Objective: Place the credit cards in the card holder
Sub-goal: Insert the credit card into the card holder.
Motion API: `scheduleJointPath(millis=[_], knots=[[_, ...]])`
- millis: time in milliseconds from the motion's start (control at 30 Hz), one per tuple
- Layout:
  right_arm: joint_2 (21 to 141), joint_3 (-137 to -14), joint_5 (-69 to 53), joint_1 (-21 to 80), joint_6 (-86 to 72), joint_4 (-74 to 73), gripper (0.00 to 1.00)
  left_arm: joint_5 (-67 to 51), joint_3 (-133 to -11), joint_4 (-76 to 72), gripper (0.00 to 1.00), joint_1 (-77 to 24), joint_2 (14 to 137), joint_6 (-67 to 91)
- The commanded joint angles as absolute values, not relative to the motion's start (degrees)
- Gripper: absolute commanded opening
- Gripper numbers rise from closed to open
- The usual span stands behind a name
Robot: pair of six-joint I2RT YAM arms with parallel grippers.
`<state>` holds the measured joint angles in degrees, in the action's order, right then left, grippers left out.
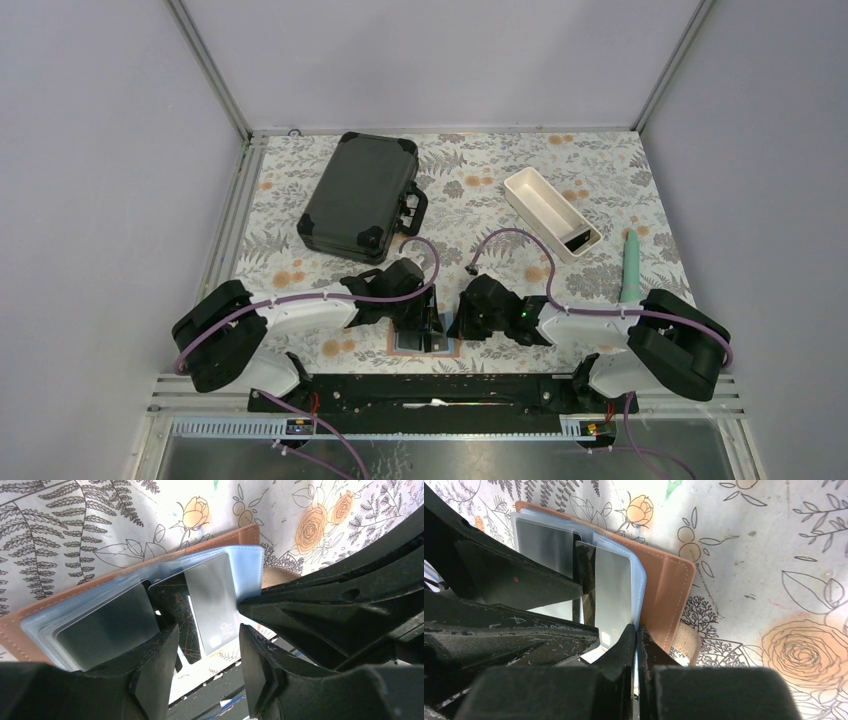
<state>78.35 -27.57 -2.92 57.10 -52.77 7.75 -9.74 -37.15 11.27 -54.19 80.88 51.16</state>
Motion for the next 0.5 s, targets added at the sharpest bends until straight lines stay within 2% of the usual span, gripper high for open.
scheduleJointPath(millis=[0,300,367,467], knots=[[74.75,-27.98,1.99,57.42,-52.84,4.42,0.05,-6.85,-38.86,10.41,0.5,-54.45,80.39,49.7],[67.46,-28.56,7.82,57.3,-52.76,-2.73,0.38,-3.99,-39.39,13.42,0.5,-54.43,77.6,49.31],[67.06,-28.62,8.7,57.17,-52.59,-3.59,0.42,-3.6,-39.63,13.57,0.5,-54.47,77.52,49.31],[67.62,-28.48,8.32,56.85,-53.09,-3.51,0.43,-3.18,-40.08,14.05,0.5,-54.41,77.69,49.27]])
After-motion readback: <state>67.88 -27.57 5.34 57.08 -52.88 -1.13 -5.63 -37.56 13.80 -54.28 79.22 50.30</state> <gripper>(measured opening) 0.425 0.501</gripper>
